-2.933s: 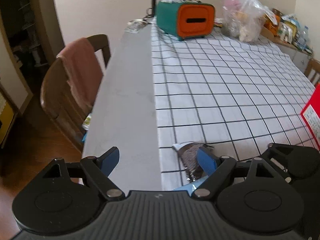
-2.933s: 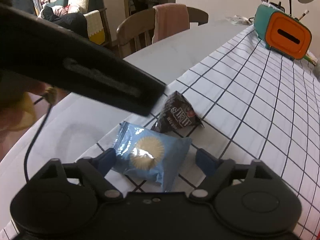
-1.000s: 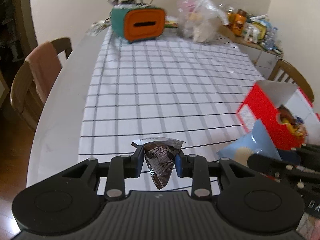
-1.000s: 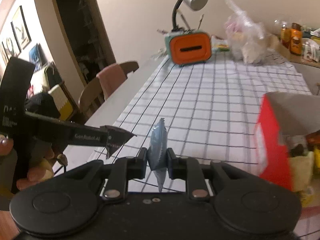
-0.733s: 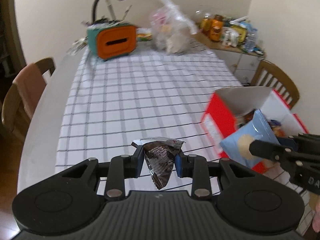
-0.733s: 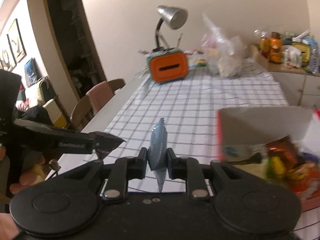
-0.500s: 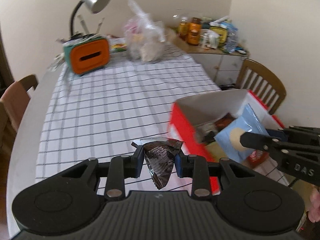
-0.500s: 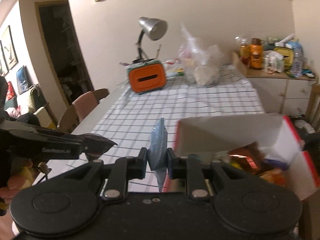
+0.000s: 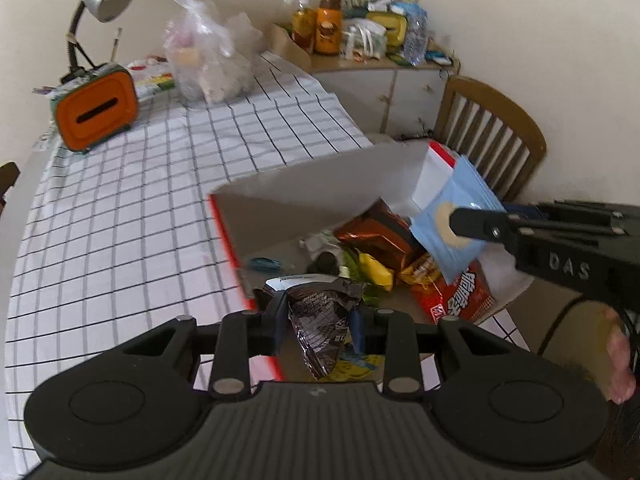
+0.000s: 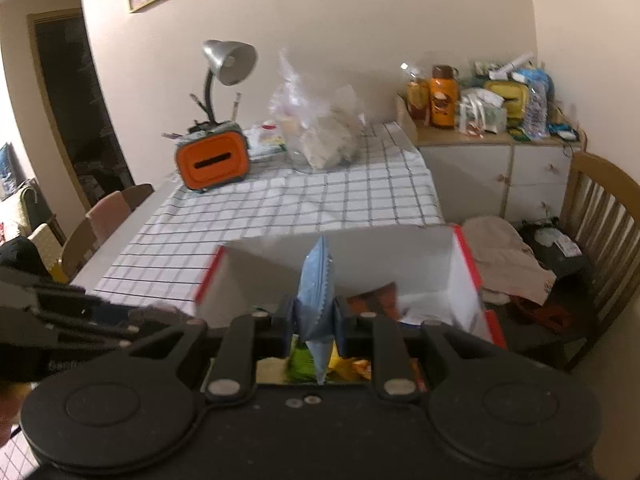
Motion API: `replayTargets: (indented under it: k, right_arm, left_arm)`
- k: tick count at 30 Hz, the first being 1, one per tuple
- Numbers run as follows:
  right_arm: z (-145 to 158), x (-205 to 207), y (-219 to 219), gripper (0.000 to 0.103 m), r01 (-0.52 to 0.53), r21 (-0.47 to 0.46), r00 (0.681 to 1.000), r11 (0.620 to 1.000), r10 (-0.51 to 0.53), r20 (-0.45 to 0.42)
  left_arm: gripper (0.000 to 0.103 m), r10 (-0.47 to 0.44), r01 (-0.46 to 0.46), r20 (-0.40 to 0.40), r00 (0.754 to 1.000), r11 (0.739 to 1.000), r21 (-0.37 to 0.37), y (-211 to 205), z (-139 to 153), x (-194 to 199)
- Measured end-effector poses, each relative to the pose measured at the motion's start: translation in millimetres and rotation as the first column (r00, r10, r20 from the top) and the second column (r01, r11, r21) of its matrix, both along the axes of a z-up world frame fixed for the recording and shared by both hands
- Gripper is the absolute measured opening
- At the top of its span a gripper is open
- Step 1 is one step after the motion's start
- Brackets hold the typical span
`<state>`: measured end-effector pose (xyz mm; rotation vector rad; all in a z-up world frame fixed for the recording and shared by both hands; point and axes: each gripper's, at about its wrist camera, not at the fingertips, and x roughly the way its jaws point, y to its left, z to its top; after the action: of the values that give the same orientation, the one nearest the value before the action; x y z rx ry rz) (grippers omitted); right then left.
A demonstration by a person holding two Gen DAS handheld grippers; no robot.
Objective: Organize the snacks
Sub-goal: 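Carry the M&M's packet and blue cookie pouch with both grippers over the box, then lower both grippers into the box and open them to release the snacks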
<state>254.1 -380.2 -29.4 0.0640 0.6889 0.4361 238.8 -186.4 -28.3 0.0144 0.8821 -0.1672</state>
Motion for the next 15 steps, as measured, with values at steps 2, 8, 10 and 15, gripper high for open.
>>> replayTargets:
  k: [2,8,10,15]
  right_arm:
    - [-7,8,-5,0.019,0.009,0.001,1.0,1.0,-0.009,-0.018]
    - [-27,32,-14,0.019,0.021,0.025,0.997,0.999,-0.02,-0.069]
    - [-33,39,-15,0.019,0.023,0.043,0.996,0.999,-0.019,-0.09]
    - [-48,49,-13,0.019,0.017,0.036,0.991,0.999,-0.012,-0.133]
  left_arm:
    - [0.03,-0.002,0.002,-0.02,1.0,1.0,0.01,-8,-8,7]
    - [0.03,-0.017,0.02,-0.056,0.998,0.999,0.044,-28,-29,23]
    - [0.03,-0.028,0.031,-0.06,0.998,0.998,0.061,-35,-34,26]
    - [0.03,-0.041,0.049,-0.077,0.996,0.994,0.096,-46,-45,33]
